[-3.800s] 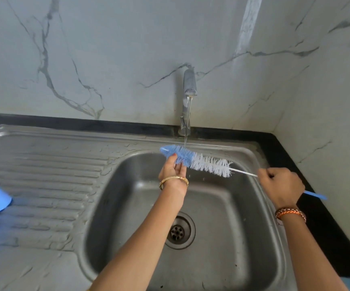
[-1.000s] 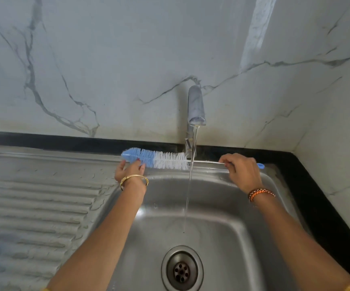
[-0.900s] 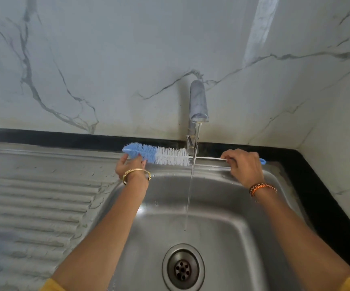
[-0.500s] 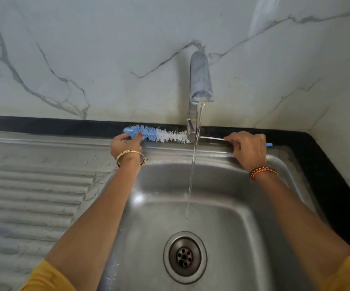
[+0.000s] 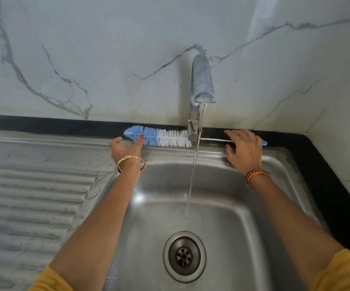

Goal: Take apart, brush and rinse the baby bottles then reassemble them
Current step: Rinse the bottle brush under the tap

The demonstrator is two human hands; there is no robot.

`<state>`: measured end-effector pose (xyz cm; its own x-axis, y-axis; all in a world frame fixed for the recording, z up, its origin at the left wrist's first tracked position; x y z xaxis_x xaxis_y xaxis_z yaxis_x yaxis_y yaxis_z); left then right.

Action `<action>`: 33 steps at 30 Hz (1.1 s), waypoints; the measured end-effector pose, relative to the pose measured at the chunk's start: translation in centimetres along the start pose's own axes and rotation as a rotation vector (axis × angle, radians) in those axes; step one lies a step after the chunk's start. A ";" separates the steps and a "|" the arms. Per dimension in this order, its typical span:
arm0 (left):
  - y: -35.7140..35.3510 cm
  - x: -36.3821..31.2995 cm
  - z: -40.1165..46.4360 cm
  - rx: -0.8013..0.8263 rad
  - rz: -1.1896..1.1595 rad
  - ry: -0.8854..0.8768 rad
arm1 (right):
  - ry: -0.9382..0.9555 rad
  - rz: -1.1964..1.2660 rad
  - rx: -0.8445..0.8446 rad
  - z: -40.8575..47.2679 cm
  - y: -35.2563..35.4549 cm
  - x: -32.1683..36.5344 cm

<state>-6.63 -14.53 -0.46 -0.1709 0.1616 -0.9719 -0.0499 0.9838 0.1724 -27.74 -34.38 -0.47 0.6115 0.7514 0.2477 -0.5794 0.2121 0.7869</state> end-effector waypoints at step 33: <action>-0.3 0.2 -2.3 0.009 -0.132 -0.095 | -0.091 0.046 0.064 0.5 1.1 1.0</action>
<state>-8.93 -15.00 -0.37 -0.0696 0.0371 -0.9969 -0.0573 0.9975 0.0411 -27.45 -33.71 0.94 0.6330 0.6991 0.3326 -0.5746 0.1363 0.8070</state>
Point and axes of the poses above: each hand's wrist, its own z-axis towards the middle knuckle, its own y-axis out of the back of the hand, x = y × z, the point moved 2 cm from there along z, towards the middle knuckle, and after that the axes turned 6 degrees about -x, right-handed, at the moved point
